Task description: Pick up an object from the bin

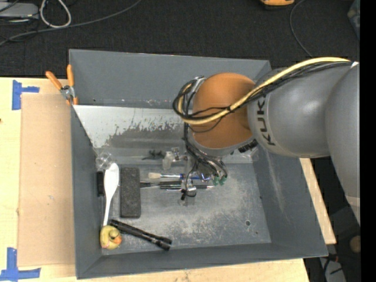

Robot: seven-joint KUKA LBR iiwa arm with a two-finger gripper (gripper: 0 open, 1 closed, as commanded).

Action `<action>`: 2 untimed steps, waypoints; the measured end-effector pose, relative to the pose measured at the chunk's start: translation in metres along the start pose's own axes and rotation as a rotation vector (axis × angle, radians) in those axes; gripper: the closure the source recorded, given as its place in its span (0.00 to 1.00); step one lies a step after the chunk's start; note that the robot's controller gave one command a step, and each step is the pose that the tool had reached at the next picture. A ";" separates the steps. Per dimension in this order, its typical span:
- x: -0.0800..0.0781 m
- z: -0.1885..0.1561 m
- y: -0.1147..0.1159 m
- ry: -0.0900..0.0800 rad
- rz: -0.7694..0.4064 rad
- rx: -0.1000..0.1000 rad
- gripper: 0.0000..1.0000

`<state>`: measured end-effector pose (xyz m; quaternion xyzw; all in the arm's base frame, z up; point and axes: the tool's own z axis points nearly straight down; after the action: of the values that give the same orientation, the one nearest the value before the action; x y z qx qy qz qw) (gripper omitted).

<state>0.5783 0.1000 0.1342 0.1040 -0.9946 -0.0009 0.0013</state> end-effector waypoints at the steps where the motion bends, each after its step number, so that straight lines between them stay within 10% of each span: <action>1: -0.001 0.013 -0.014 0.005 -0.125 0.001 0.00; 2: -0.016 0.067 -0.037 -0.003 -0.103 -0.001 0.00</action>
Offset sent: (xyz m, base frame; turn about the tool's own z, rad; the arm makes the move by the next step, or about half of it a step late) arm 0.0239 -0.0321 -0.0642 -0.1068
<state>0.6017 0.0677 0.0669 0.1550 -0.9879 -0.0014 -0.0003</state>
